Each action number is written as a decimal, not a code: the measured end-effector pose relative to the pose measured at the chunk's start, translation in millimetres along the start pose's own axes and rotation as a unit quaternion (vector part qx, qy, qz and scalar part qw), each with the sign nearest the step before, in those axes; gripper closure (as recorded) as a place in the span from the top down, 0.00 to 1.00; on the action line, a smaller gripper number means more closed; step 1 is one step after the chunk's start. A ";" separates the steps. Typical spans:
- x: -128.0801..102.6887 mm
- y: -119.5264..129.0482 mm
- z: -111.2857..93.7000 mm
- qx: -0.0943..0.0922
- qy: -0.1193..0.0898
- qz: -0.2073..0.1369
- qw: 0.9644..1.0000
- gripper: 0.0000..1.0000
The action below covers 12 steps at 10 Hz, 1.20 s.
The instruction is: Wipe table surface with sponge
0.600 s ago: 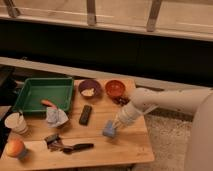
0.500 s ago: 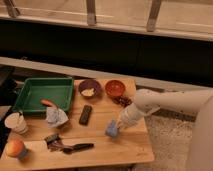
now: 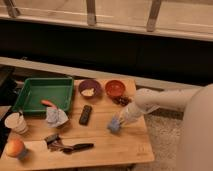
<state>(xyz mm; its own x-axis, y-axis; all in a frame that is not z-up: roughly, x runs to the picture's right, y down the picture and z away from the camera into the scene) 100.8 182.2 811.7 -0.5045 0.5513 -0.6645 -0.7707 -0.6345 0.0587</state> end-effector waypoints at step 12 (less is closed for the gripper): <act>74.6 26.2 19.0 -0.001 0.068 -0.044 0.997 0.00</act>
<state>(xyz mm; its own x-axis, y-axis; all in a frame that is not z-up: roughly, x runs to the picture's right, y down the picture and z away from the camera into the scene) 35.6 217.0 777.8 -0.3771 0.5261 -0.7623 -0.8083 -0.5887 -0.0064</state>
